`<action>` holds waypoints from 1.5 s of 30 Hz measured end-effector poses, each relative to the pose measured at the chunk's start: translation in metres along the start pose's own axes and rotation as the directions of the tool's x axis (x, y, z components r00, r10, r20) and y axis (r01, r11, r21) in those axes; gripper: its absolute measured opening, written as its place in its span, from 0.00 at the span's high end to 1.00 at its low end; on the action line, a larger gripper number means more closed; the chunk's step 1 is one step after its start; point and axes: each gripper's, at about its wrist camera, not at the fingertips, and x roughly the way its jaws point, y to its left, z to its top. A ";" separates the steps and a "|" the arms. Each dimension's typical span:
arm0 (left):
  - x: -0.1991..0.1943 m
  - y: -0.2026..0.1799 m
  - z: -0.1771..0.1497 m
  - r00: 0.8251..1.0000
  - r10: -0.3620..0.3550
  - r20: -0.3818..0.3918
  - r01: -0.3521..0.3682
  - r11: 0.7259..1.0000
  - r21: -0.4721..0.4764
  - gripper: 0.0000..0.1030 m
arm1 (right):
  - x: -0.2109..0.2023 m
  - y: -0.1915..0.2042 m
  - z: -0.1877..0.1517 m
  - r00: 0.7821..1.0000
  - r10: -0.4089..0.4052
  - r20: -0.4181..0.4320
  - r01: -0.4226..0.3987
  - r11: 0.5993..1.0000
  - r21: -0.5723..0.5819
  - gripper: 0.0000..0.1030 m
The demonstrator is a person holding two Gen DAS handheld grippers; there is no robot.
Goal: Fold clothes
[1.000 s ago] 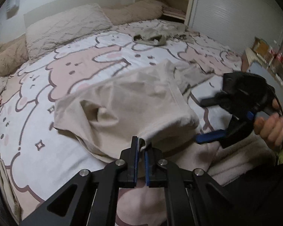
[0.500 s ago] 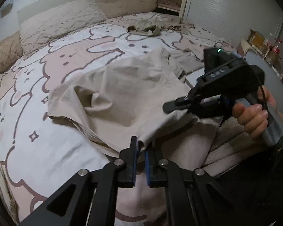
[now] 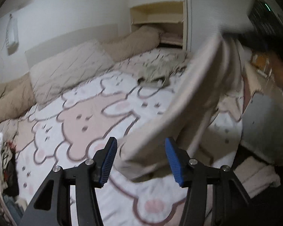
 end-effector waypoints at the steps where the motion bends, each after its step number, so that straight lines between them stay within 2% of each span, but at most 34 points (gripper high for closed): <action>1: -0.002 0.000 0.002 1.000 -0.010 0.014 0.010 1.000 -0.010 0.49 | 0.002 0.005 0.024 0.999 -0.027 0.035 0.028 0.999 -0.029 0.96; 3: -0.010 0.006 0.004 0.999 -0.015 0.029 0.016 0.999 -0.044 0.49 | 0.014 0.017 0.069 0.992 -0.085 0.096 0.092 0.993 -0.079 0.96; 5: -0.022 0.016 0.004 0.999 0.000 0.037 0.003 0.997 -0.081 0.49 | 0.045 0.034 0.119 0.989 -0.110 0.101 0.117 0.990 -0.076 0.96; 9: -0.056 0.045 0.003 0.994 0.097 0.052 -0.089 0.986 -0.139 0.49 | 0.109 0.080 0.221 0.985 -0.136 0.110 0.143 0.988 -0.056 0.96; 11: -0.080 0.066 0.001 0.985 0.162 0.063 -0.149 0.973 -0.179 0.49 | 0.122 0.129 0.265 0.982 -0.089 0.168 0.100 0.993 -0.057 0.96; 12: -0.094 0.077 0.001 0.978 0.195 0.069 -0.178 0.964 -0.198 0.49 | 0.118 0.161 0.283 0.979 -0.038 0.200 0.055 0.995 -0.078 0.96; 14: -0.121 0.095 -0.001 0.963 0.257 0.083 -0.233 0.945 -0.230 0.49 | 0.102 0.227 0.311 0.963 0.103 0.248 -0.066 0.986 -0.154 0.96; 15: -0.135 0.101 -0.003 0.954 0.284 0.092 -0.256 0.937 -0.237 0.49 | 0.088 0.271 0.313 0.948 0.207 0.240 -0.140 0.953 -0.270 0.96; 16: -0.149 0.107 -0.005 0.945 0.310 0.101 -0.279 0.929 -0.244 0.49 | 0.077 0.300 0.308 0.939 0.261 0.226 -0.167 0.916 -0.364 0.96; 18: -0.173 0.117 -0.010 0.927 0.356 0.116 -0.319 0.914 -0.252 0.49 | 0.058 0.349 0.273 0.932 0.303 0.199 -0.154 0.827 -0.540 0.96; 21: -0.196 0.119 -0.021 0.913 0.387 0.132 -0.348 0.905 -0.244 0.49 | 0.056 0.356 0.213 0.950 0.288 0.118 -0.154 0.765 -0.625 0.96; 22: -0.201 0.119 -0.025 0.910 0.391 0.136 -0.352 0.904 -0.243 0.49 | 0.057 0.351 0.197 0.957 0.277 0.091 -0.158 0.755 -0.636 0.96; 25: -0.205 0.112 -0.038 0.915 0.381 0.132 -0.346 0.909 -0.231 0.49 | 0.072 0.303 0.141 0.971 0.226 -0.076 -0.226 0.768 -0.599 0.96; 27: -0.196 0.104 -0.046 0.930 0.348 0.118 -0.318 0.923 -0.216 0.49 | 0.080 0.259 0.107 0.983 0.132 -0.128 -0.182 0.805 -0.565 0.96; 29: -0.181 0.095 -0.050 0.947 0.303 0.105 -0.276 0.938 -0.212 0.49 | 0.090 0.211 0.073 0.981 0.038 -0.188 -0.132 0.844 -0.519 0.96; 31: -0.160 0.085 -0.053 0.963 0.254 0.088 -0.234 0.953 -0.194 0.49 | 0.104 0.160 0.028 0.961 -0.047 -0.274 -0.090 0.880 -0.466 0.96; 33: -0.132 0.069 -0.058 0.976 0.207 0.068 -0.196 0.970 -0.142 0.49 | 0.117 0.110 -0.023 0.920 -0.113 -0.374 -0.057 0.908 -0.415 0.96; 35: -0.100 0.049 -0.063 0.985 0.169 0.033 -0.167 0.984 -0.064 0.49 | 0.127 0.066 -0.063 0.882 -0.135 -0.452 -0.027 0.942 -0.333 0.96; 37: -0.064 0.028 -0.070 0.989 0.145 -0.035 -0.144 0.989 0.026 0.49 | 0.135 0.026 -0.095 0.845 -0.142 -0.516 0.010 0.968 -0.250 0.96; 39: -0.027 0.001 -0.077 0.988 0.127 -0.089 -0.115 0.984 0.135 0.49 | 0.141 -0.008 -0.124 0.825 -0.154 -0.544 0.073 0.983 -0.167 0.96; 41: -0.001 -0.022 -0.083 0.988 0.121 -0.101 -0.094 0.967 0.238 0.49 | 0.137 -0.039 -0.138 0.821 -0.145 -0.552 0.126 0.989 -0.071 0.96; 43: 0.025 -0.044 -0.091 0.987 0.120 -0.108 -0.077 0.937 0.340 0.49 | 0.132 -0.067 -0.146 0.828 -0.173 -0.533 0.203 0.979 -0.003 0.96; 45: 0.049 -0.063 -0.099 0.985 0.138 -0.102 -0.079 0.894 0.441 0.49 | 0.128 -0.094 -0.146 0.838 -0.189 -0.511 0.265 0.961 0.078 0.96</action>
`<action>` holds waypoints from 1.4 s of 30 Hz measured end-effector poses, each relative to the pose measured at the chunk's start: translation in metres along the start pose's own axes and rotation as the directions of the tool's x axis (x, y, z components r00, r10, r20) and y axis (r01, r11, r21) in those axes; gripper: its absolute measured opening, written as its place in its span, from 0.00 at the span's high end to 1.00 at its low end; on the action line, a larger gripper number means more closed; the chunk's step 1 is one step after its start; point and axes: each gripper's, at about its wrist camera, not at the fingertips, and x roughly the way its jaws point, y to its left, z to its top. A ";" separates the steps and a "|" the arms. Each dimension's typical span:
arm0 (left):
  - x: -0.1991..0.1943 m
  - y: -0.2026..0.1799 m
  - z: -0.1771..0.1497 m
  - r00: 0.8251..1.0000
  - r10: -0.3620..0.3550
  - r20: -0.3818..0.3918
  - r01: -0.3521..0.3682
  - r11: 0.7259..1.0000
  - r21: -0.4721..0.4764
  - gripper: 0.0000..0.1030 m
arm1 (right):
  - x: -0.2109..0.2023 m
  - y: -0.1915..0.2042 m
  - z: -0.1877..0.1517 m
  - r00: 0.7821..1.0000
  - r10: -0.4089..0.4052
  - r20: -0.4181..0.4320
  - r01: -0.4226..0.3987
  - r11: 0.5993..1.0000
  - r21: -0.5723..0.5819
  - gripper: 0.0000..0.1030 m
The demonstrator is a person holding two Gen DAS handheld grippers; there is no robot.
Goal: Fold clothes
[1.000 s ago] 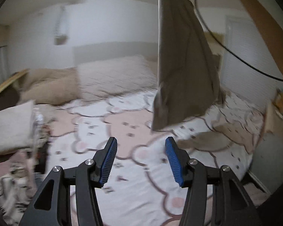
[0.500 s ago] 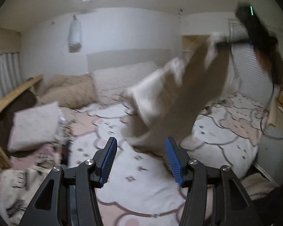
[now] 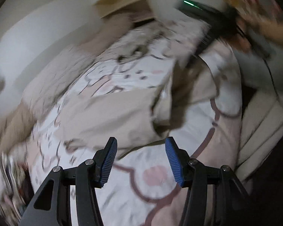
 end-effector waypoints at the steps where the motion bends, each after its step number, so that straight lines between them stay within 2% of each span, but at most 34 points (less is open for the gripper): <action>1: 0.011 -0.009 0.001 1.000 0.015 -0.007 -0.015 0.999 0.043 0.49 | 0.004 -0.011 0.002 1.000 0.002 0.011 -0.003 0.999 0.049 0.96; 5: 0.048 -0.033 0.004 0.997 0.069 -0.024 -0.067 0.993 0.100 0.49 | 0.013 -0.049 0.018 0.997 -0.021 0.072 0.007 0.982 0.186 0.96; 8: 0.071 -0.037 0.010 0.995 0.093 -0.030 -0.090 0.992 0.089 0.49 | 0.030 -0.066 0.023 0.998 -0.007 0.063 -0.009 0.966 0.257 0.96; 9: 0.077 -0.037 0.012 0.996 0.078 -0.035 -0.076 0.995 0.070 0.49 | 0.038 -0.071 0.023 0.999 -0.004 0.046 -0.008 0.962 0.273 0.96; 11: 0.086 -0.034 0.017 0.999 0.003 -0.042 -0.002 1.000 0.026 0.49 | 0.049 -0.078 0.021 1.000 0.004 0.024 -0.011 0.956 0.295 0.96; 12: 0.089 -0.033 0.020 0.998 -0.039 -0.044 0.039 0.999 0.004 0.49 | 0.053 -0.082 0.019 1.000 0.015 0.019 -0.020 0.952 0.306 0.96; 13: 0.093 -0.033 0.022 0.998 -0.052 -0.045 0.052 0.999 0.003 0.49 | 0.055 -0.087 0.018 0.999 0.040 0.019 -0.044 0.945 0.325 0.96; 17: 0.108 -0.039 0.031 0.999 -0.020 -0.047 0.023 0.998 0.066 0.49 | 0.059 -0.108 0.015 0.989 0.144 0.033 -0.145 0.904 0.403 0.97; 18: 0.112 -0.039 0.033 0.998 -0.022 -0.051 0.026 0.997 0.073 0.55 | 0.060 -0.111 0.014 0.986 0.160 0.035 -0.160 0.895 0.416 0.97; 20: 0.120 -0.035 0.038 0.998 -0.025 -0.057 0.030 0.996 0.089 0.73 | 0.060 -0.111 0.013 0.985 0.168 0.038 -0.169 0.892 0.419 0.97; 22: 0.126 -0.030 0.042 0.998 -0.011 -0.057 0.017 0.994 0.112 0.75 | 0.060 -0.111 0.013 0.984 0.173 0.040 -0.174 0.891 0.419 0.97; 24: 0.126 -0.020 0.047 0.999 0.008 -0.042 -0.002 0.992 0.123 0.84 | 0.061 -0.113 0.012 0.982 0.185 0.044 -0.186 0.885 0.427 0.97; 27: 0.111 0.001 0.053 1.000 0.029 0.008 -0.029 0.996 0.089 0.92 | 0.063 -0.117 0.011 0.979 0.200 0.048 -0.201 0.878 0.435 0.97; 30: 0.090 0.023 0.055 0.997 0.055 0.048 -0.056 0.998 0.011 0.92 | 0.064 -0.118 0.011 0.978 0.202 0.049 -0.203 0.879 0.431 0.97; 33: 0.084 0.019 0.046 0.998 0.053 0.042 -0.054 0.998 0.020 0.92 | 0.065 -0.119 0.011 0.978 0.204 0.052 -0.206 0.879 0.429 0.97; 37: 0.090 -0.008 0.033 0.999 0.043 0.004 -0.043 0.997 0.065 0.89 | 0.067 -0.121 0.010 0.975 0.215 0.061 -0.220 0.872 0.437 0.97; 38: 0.093 -0.014 0.031 0.999 0.044 0.000 -0.043 0.997 0.067 0.82 | 0.067 -0.121 0.010 0.976 0.211 0.060 -0.216 0.872 0.439 1.00; 39: 0.095 -0.020 0.030 0.999 0.044 -0.002 -0.043 0.997 0.064 0.70 | 0.067 -0.122 0.010 0.976 0.209 0.059 -0.213 0.873 0.439 1.00; 41: 0.098 -0.030 0.029 0.998 0.055 0.006 -0.055 0.996 0.073 0.56 | 0.067 -0.122 0.010 0.976 0.209 0.055 -0.211 0.874 0.439 1.00; 42: 0.101 -0.034 0.029 0.998 0.066 0.008 -0.066 0.994 0.083 0.55 | 0.067 -0.121 0.011 0.977 0.206 0.050 -0.207 0.875 0.438 1.00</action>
